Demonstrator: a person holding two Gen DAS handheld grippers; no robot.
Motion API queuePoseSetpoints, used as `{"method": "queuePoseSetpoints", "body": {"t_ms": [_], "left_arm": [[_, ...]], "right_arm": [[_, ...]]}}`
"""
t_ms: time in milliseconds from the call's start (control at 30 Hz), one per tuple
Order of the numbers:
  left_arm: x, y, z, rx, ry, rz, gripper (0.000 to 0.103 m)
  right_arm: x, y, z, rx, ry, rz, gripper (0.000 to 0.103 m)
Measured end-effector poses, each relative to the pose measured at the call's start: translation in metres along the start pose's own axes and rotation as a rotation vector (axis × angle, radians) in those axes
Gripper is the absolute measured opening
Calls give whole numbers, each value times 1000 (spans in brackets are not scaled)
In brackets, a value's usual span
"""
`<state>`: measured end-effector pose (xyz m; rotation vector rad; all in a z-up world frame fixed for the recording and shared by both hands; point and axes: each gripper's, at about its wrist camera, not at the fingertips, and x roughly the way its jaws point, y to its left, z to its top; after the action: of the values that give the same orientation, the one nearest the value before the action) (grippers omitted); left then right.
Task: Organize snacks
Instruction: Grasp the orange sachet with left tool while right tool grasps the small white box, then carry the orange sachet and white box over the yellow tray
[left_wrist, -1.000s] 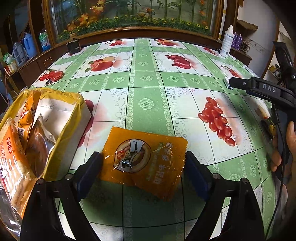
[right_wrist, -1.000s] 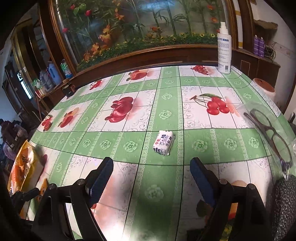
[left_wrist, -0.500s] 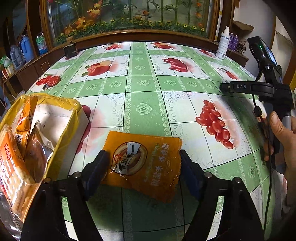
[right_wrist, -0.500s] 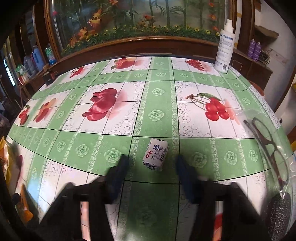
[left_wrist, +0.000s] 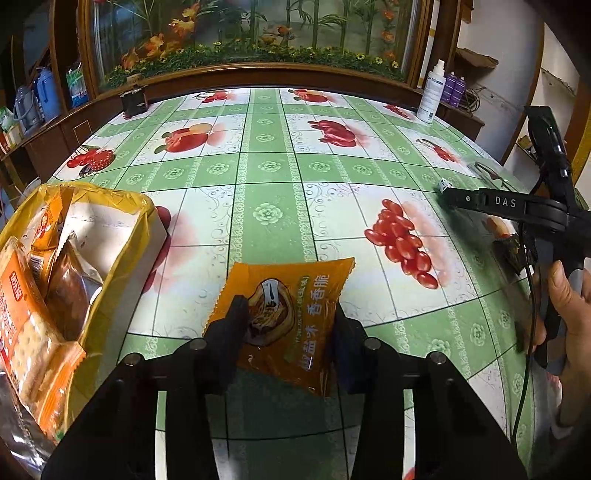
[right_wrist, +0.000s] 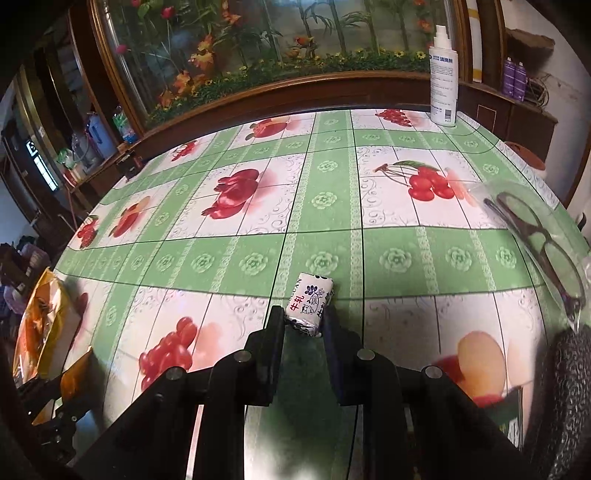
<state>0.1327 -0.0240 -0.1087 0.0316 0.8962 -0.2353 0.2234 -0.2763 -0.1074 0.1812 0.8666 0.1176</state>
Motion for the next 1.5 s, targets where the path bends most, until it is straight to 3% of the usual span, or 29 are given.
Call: {"method": "queuePoseSetpoints", "body": {"t_ms": [267,300,333,900,1200,1500], "left_arm": [[-19,-5,-9,-13,-19,-30,37],[-21,-5,-10,-17,-22,-33,34],[-25,-5,-11,-18,-28,-40,24],[-81,6,-36,-53,-95,-51,17],[-113,17,-47,-61,-150,-44,9],[-143,29,-53,-81,-201,-35,9]], "right_arm": [[-37,9,-21,-4,-28,73,22],[-44,12,-25,-5,-33,87,22],[-50,16,-29,-6,-38,101,22],[-111,78,-80,-50,-70,274,22],[-130,103,-95,-93,-82,315,21],[-143,125,-101,-131,-89,350,21]]}}
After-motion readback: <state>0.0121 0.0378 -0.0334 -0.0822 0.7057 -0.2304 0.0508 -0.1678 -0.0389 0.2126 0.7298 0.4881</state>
